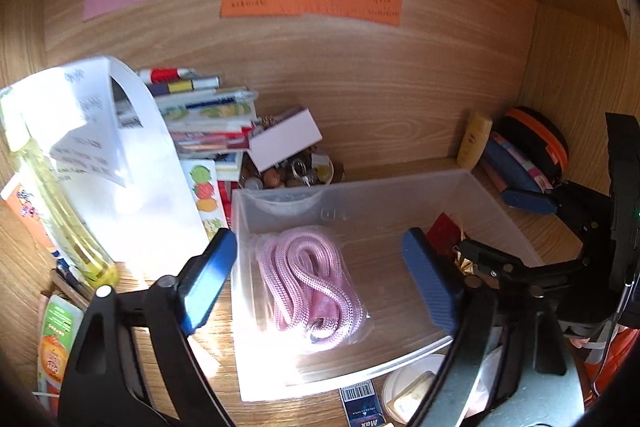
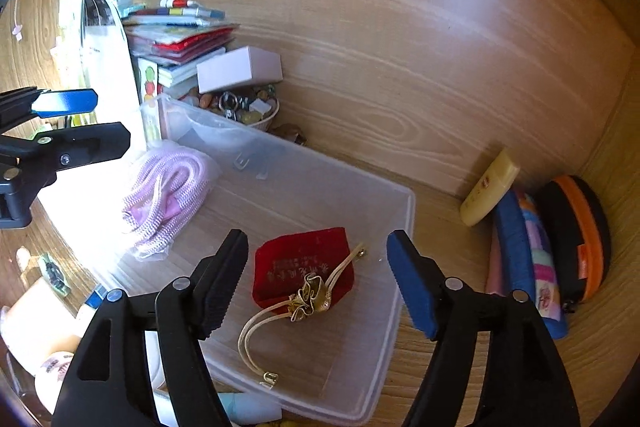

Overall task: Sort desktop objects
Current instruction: 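Open left tool to drop the rope bag while right tool releases the pouch into box, then grasp the small seashell with left tool while right tool grasps the black hair clip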

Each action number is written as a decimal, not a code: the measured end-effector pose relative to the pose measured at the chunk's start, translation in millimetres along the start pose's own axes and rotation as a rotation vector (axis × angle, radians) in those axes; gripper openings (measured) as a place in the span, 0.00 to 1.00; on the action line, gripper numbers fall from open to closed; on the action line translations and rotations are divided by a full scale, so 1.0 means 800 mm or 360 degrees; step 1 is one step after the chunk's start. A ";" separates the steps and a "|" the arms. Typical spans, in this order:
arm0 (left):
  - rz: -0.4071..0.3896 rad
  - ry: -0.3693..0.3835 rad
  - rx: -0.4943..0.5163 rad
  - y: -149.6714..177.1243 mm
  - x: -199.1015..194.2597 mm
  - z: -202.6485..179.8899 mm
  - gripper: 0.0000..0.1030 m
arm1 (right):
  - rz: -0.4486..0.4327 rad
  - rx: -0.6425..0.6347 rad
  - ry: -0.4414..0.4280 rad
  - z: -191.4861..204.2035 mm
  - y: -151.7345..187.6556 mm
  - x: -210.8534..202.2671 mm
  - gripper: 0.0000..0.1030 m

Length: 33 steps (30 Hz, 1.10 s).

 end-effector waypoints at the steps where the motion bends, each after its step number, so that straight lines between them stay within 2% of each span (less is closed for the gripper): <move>1: -0.0008 -0.0008 0.0007 -0.002 -0.005 -0.001 0.88 | -0.0007 -0.0002 0.0002 -0.001 -0.001 -0.004 0.69; 5: -0.0047 -0.0031 0.0040 -0.007 -0.026 -0.007 0.90 | -0.0028 0.0017 0.0002 -0.008 -0.003 -0.020 0.75; 18: -0.0121 -0.0035 0.0047 0.004 -0.089 -0.019 0.94 | -0.0037 0.0133 0.0015 -0.038 0.025 -0.077 0.79; 25: -0.0113 -0.0113 0.0053 0.030 -0.120 -0.004 0.95 | -0.0049 0.0201 0.0033 -0.055 0.051 -0.105 0.80; 33: -0.0023 -0.0258 -0.0034 0.083 -0.148 0.044 0.95 | -0.0052 0.0274 0.0025 -0.071 0.082 -0.128 0.80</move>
Point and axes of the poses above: each gripper's, at about its wrist camera, not at the fingertips, and x roughly the way its jaws point, z to its left, y to its underside, the point moved 10 cm from there along x, roughly the way its jaws point, and after that the axes turned 15 degrees about y, right-handed, at the moved point
